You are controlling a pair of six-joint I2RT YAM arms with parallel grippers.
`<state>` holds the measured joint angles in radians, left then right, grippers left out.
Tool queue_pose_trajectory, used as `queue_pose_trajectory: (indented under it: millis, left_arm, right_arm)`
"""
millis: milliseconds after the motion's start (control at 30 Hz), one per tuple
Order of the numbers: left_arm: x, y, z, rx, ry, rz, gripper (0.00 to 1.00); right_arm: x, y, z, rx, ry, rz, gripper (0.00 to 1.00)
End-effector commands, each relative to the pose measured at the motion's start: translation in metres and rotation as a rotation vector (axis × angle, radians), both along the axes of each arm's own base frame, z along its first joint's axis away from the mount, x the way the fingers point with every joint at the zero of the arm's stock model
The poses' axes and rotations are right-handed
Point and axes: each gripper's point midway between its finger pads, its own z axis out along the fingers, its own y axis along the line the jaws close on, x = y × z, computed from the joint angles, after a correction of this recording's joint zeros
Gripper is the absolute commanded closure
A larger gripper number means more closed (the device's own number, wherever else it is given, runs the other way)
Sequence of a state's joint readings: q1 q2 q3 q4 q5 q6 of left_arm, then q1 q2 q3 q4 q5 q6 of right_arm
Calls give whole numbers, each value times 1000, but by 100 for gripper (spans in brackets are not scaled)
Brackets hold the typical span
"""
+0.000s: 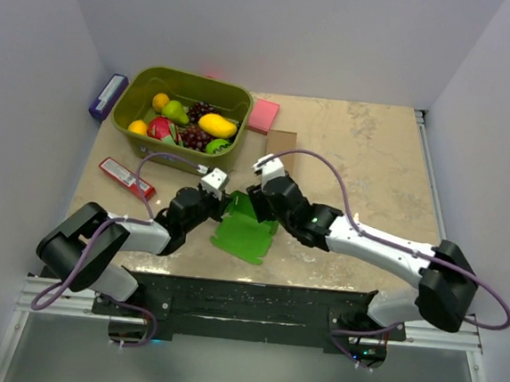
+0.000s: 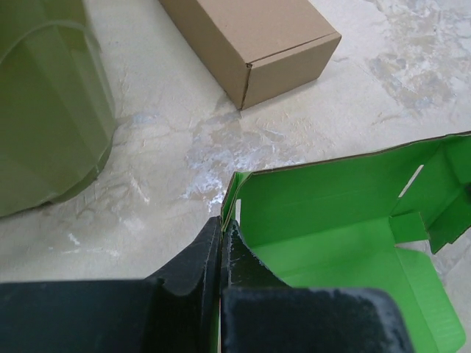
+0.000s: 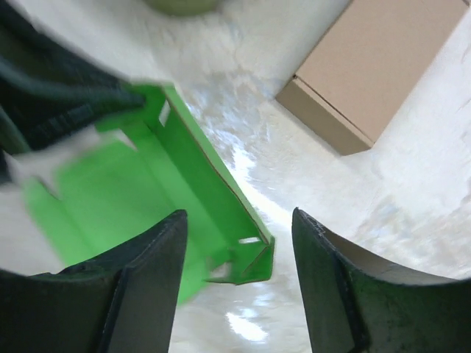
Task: Fold the paper box
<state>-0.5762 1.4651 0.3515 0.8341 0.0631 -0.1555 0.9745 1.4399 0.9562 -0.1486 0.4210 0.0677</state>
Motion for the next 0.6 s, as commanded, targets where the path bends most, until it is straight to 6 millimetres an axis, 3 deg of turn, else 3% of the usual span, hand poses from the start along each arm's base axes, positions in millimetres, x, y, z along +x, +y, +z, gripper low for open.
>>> queue_pose_trajectory:
  millis: [0,133,233,267,300,333,400,467,567]
  left_arm:
    - [10,14,15,-8,-78,182,100]
    - [3,18,8,-25,-59,246,100]
    - [0,22,8,-36,-62,291,100]
    - [-1,23,8,-43,-67,306,100]
    - [-2,23,8,-53,-68,311,100]
    - [-4,23,9,-67,-75,312,100]
    - [-7,20,8,-74,-75,307,100]
    - [-9,20,10,-85,-85,312,100]
    - [-11,21,10,-93,-89,311,100]
  right_arm:
    - [-13,14,62,546,132,-287,36]
    - [-33,40,73,1051,365,-372,32]
    - [-39,46,55,1258,507,-448,32]
    - [-40,46,44,1277,532,-473,33]
    - [-38,50,46,1313,551,-475,33]
    - [-36,54,32,1316,589,-518,33]
    - [-31,60,27,1334,596,-532,33]
    - [-27,62,6,1341,627,-605,33]
    - [-17,64,2,1400,613,-642,34]
